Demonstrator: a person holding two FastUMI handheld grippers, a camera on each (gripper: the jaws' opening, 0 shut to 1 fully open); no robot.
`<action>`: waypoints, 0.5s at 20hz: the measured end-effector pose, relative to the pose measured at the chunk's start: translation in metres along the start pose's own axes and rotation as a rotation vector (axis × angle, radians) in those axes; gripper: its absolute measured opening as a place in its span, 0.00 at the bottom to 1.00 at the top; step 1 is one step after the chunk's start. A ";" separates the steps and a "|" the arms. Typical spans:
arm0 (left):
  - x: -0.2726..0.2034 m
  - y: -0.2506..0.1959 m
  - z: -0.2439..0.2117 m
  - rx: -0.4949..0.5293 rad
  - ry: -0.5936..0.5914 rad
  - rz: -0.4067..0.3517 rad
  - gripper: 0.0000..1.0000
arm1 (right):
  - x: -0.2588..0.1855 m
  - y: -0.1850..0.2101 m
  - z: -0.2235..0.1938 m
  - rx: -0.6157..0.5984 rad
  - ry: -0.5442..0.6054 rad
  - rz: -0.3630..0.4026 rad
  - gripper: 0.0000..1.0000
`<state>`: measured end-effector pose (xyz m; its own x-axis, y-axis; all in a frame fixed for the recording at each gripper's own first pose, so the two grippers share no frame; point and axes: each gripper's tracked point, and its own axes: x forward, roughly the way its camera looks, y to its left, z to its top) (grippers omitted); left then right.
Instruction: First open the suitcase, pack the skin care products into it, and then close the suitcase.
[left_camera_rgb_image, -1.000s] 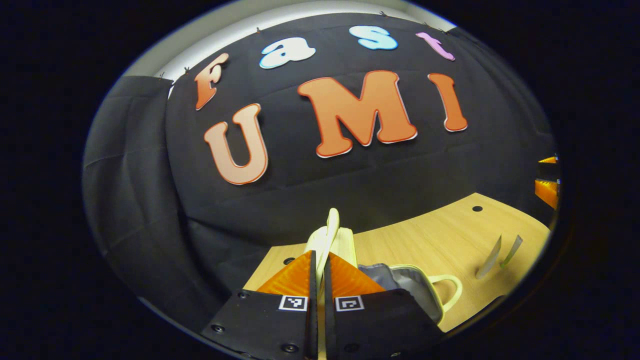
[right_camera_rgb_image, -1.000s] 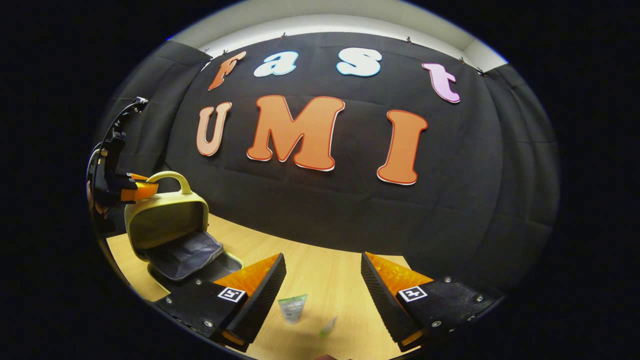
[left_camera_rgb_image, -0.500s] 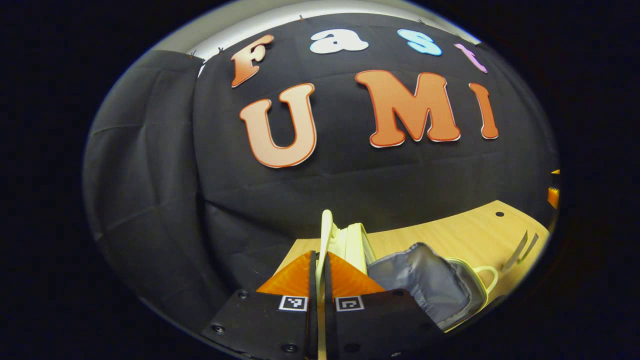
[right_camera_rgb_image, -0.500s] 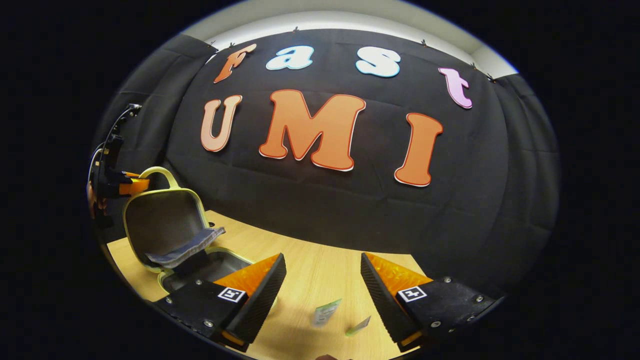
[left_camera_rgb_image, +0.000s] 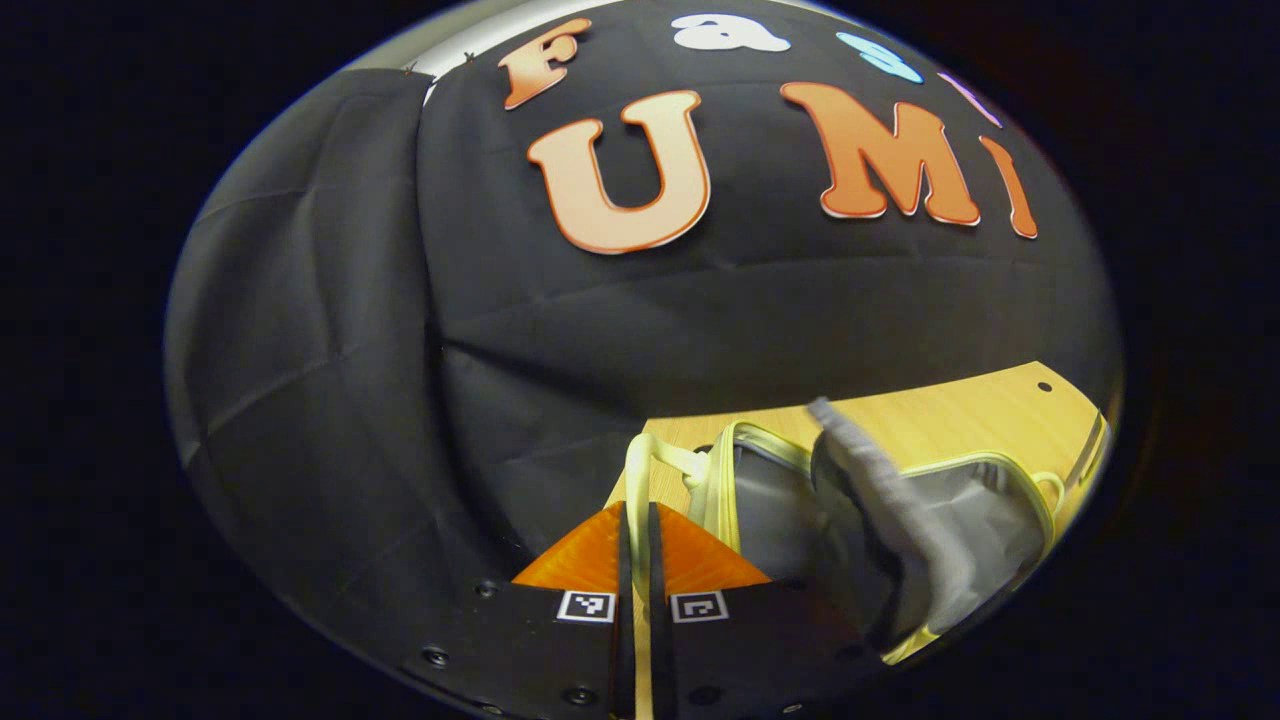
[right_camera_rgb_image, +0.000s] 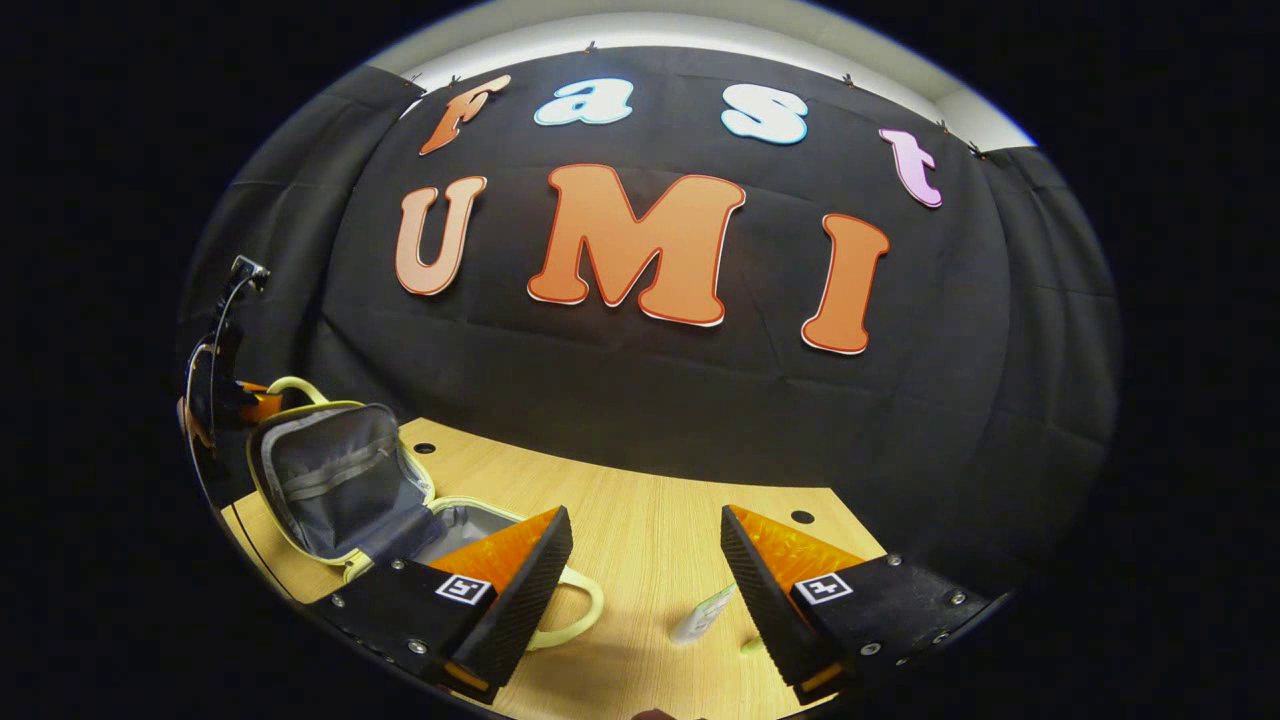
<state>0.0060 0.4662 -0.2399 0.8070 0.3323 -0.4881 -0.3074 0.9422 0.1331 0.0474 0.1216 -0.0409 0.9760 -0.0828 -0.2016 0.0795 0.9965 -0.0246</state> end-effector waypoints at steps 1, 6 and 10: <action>0.006 0.007 -0.013 -0.008 0.020 0.002 0.06 | -0.001 0.003 -0.002 -0.001 0.007 -0.005 0.94; 0.026 0.031 -0.058 -0.017 0.099 0.049 0.07 | -0.013 0.002 -0.012 -0.012 0.037 -0.037 0.94; 0.016 0.027 -0.041 -0.019 0.036 0.045 0.13 | -0.017 -0.008 -0.013 -0.003 0.037 -0.059 0.94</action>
<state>-0.0094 0.4953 -0.2794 0.7738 0.3719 -0.5128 -0.3527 0.9254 0.1388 0.0272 0.1151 -0.0497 0.9614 -0.1419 -0.2358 0.1361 0.9899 -0.0408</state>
